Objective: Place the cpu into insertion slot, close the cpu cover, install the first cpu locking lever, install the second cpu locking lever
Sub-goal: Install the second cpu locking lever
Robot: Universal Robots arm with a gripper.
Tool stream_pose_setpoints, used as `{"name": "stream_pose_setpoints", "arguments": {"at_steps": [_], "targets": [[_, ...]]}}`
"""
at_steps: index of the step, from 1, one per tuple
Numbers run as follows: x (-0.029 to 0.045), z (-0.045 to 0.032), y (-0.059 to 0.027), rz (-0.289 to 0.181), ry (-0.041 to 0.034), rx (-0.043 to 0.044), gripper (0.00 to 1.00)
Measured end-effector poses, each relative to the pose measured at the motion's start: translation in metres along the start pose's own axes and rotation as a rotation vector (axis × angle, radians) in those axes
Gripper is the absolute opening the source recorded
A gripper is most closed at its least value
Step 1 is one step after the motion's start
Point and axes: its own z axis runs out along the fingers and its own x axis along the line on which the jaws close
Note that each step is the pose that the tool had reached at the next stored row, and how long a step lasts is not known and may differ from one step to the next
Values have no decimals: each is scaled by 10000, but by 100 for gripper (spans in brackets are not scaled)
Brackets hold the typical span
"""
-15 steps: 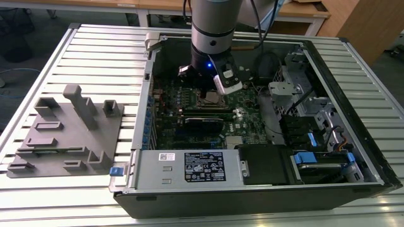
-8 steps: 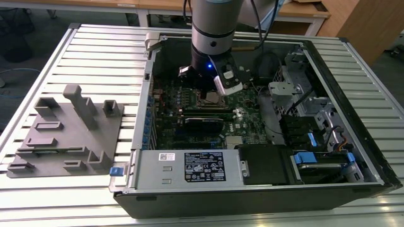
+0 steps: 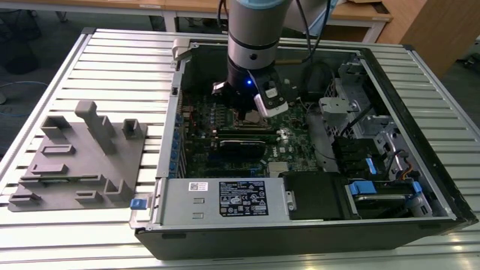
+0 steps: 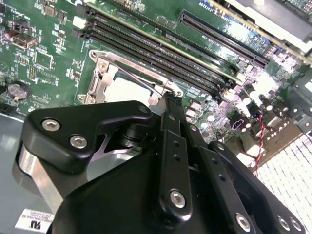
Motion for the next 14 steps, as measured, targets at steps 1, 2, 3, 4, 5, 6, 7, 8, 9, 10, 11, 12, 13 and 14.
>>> {"name": "stream_pose_setpoints", "arguments": {"at_steps": [1,2,3,4,5,6,7,8,9,10,11,12,13,14], "targets": [[0,15,-8,0,0,0,11],[0,31,-15,0,0,0,11],[-1,46,-22,1,0,0,11],[-1,58,-27,1,0,1,11],[-1,67,-30,1,0,0,11],[-1,68,-30,1,0,1,11],[-1,68,-30,1,0,1,11],[-3,70,-30,1,1,1,11],[-3,72,-31,1,1,0,11],[-3,73,-31,0,1,0,11],[-3,73,-31,0,0,0,11],[-3,83,-32,0,1,1,11],[-2,83,-32,1,0,0,11],[-3,86,-33,0,0,0,11]]}}
